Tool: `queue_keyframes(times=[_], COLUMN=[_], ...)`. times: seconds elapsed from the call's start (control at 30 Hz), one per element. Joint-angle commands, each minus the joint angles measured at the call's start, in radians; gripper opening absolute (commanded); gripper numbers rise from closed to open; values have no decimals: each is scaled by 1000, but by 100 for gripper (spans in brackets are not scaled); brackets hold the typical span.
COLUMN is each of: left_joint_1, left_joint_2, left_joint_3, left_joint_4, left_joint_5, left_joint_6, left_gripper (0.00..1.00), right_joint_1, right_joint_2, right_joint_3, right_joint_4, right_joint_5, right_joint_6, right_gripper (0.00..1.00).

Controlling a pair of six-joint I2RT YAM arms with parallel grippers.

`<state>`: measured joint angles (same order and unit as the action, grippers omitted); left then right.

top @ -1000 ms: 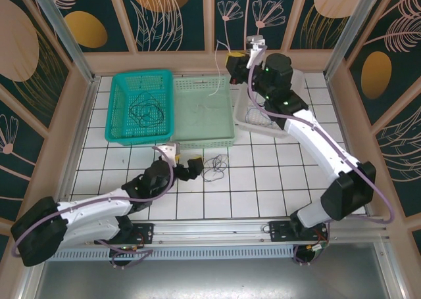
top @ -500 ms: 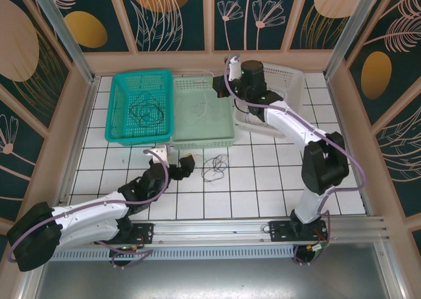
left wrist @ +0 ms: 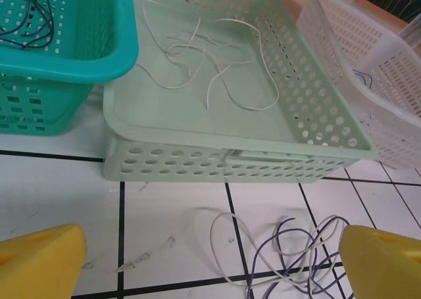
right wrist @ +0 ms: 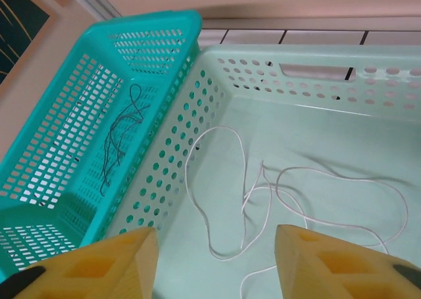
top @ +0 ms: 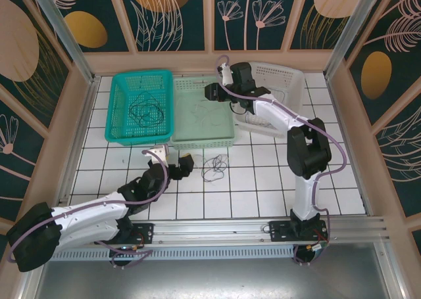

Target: Untangle the cables

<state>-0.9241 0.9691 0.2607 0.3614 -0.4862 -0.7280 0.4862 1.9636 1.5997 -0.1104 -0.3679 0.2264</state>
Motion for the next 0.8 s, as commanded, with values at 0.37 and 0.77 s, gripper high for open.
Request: queue_keyframes(times=[0.37, 0.77], left_joint_1=[-6, -5], left_joint_2=[327, 436], left_joint_3=[181, 278], left_joint_4=[6, 70], left_joint_5=[300, 556], left_joint_6=[208, 234], left_gripper=[84, 73], right_joint_1=[31, 4], right_joint_2=[-552, -811], right_joint_3=[-523, -867], right_joint_4=[41, 90], right_joint_5=[62, 153], right_joint_6=[-66, 82], right_gripper=[63, 63])
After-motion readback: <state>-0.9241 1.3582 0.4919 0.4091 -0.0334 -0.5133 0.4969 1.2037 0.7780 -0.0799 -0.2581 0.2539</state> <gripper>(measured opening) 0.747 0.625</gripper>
